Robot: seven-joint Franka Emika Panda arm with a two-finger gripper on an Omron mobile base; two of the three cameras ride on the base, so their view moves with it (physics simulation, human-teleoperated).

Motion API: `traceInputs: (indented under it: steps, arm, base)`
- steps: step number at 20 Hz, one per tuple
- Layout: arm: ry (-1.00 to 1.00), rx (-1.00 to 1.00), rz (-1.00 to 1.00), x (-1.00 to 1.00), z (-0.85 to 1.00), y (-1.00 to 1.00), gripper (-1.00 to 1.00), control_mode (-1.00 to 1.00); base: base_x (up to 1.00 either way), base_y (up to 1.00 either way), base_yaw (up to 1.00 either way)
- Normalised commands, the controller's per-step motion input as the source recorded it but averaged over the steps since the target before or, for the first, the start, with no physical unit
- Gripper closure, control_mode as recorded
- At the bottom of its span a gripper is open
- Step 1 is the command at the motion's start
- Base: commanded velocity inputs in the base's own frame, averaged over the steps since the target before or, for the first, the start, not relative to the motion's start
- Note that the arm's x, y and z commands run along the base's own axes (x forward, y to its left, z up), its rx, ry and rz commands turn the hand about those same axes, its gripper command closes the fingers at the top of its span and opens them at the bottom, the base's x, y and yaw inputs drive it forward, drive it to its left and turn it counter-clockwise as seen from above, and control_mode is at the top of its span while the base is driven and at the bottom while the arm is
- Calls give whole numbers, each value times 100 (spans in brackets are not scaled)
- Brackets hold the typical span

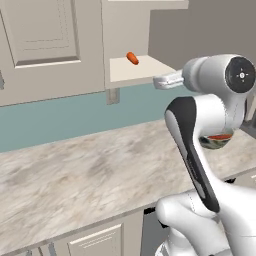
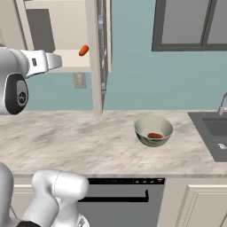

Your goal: Pick the carrots from the cabinet and place them in one bowl. Pick the pear from the sink and place it in the other bowl.

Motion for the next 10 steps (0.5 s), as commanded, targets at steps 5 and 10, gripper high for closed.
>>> traceInputs:
  steps: [5, 10]
  arm:
    - [-1, 9, -2, 33, 12, -3, -100, -100]
    - [2, 16, -2, 21, 0, 0, -100, -100]
  base:
    - [0, 0, 0]
    - [0, 0, 0]
